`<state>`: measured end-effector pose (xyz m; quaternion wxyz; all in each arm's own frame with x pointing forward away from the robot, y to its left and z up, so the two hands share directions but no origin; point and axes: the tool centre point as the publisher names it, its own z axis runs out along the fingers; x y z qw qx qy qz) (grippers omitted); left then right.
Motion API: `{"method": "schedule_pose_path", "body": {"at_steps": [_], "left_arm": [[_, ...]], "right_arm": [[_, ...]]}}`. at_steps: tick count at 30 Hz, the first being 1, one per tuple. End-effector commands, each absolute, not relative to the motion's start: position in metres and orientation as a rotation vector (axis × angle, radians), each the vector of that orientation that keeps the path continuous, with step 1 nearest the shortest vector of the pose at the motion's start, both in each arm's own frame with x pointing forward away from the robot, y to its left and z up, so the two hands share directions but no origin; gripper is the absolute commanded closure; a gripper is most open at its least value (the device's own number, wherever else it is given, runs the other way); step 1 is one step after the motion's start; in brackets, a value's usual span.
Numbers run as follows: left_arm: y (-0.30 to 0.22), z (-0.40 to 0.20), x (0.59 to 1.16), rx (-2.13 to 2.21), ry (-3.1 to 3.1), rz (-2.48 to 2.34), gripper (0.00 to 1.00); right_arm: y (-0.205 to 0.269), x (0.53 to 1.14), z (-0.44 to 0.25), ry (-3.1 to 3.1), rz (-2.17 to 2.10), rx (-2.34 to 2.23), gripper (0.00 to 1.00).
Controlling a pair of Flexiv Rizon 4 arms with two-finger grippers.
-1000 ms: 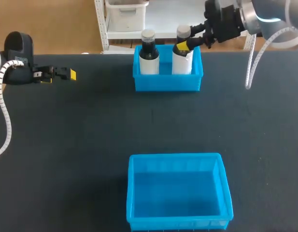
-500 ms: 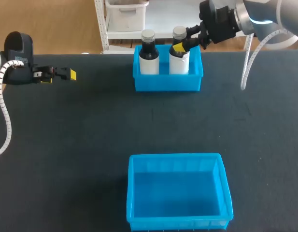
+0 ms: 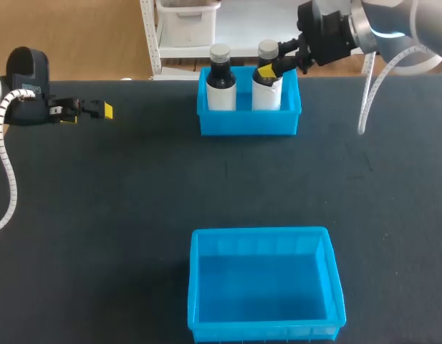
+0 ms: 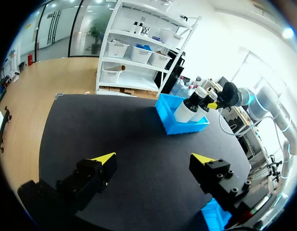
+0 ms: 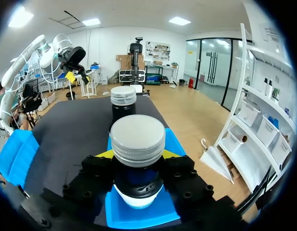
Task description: Pick up the bottle, and place it in the far bin if it is heavy, or in the near bin if it is light.
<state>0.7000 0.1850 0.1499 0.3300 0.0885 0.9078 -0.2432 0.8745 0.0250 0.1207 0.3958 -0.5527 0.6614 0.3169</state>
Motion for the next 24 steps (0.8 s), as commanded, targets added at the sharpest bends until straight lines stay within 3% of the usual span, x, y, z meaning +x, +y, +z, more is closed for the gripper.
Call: {"method": "schedule_pose_path", "body": {"at_steps": [1, 7, 8, 9, 10, 24], "left_arm": [[0.185, 0.15, 0.7, 0.232, 2.374, -0.636, 0.0], [0.185, 0.15, 0.7, 0.232, 2.374, -0.636, 0.0], [0.185, 0.15, 0.7, 0.232, 2.374, -0.636, 0.0], [0.185, 0.15, 0.7, 0.232, 2.374, -0.636, 0.0], [0.185, 0.15, 0.7, 0.232, 2.374, -0.636, 0.0], [0.185, 0.15, 0.7, 0.232, 2.374, -0.636, 0.0]], "right_arm": [[0.024, 0.874, 0.12, 1.678, 0.806, -1.4, 1.0], [0.024, 0.874, 0.117, 1.691, 0.804, -1.401, 1.0], [0.024, 0.874, 0.117, 1.696, 0.803, -1.403, 0.89], [0.024, 0.874, 0.116, 1.699, 0.804, -1.405, 0.53], [0.024, 0.874, 0.116, 1.7, 0.805, -1.406, 0.02], [0.011, 0.865, 0.13, 1.701, 0.8, -1.376, 0.0]]}}
